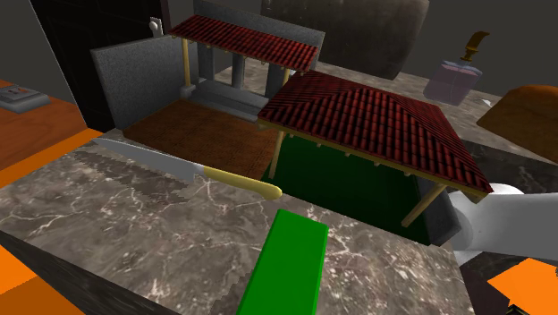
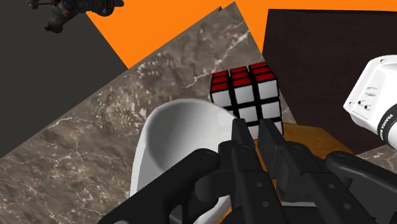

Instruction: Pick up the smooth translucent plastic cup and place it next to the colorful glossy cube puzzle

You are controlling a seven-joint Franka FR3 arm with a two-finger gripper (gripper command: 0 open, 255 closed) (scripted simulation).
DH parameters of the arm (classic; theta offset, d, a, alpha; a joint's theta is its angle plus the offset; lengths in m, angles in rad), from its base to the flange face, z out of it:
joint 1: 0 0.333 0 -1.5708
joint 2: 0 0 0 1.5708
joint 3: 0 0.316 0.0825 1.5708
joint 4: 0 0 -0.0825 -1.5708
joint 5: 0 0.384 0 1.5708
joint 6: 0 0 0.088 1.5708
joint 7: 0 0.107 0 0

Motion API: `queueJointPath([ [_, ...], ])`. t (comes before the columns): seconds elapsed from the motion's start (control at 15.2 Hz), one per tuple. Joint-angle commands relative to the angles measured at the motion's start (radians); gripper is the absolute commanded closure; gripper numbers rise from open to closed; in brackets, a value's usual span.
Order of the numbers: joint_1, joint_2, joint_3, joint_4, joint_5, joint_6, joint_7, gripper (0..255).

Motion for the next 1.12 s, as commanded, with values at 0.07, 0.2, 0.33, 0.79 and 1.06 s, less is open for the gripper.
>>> queueJointPath([
  [0.07,0.003,0.002,-0.004,-0.007,0.003,-0.006,-0.001,255],
  [0.2,0.003,0.001,-0.004,-0.007,0.003,-0.006,-0.001,255],
  [0.33,0.001,0.002,0.001,-0.006,0.004,-0.009,0.0,0],
  [0.79,0.055,0.067,-0.018,0.146,0.027,-0.089,-0.038,0],
  [1.06,0.073,0.086,-0.027,0.191,0.033,-0.112,-0.049,0],
])
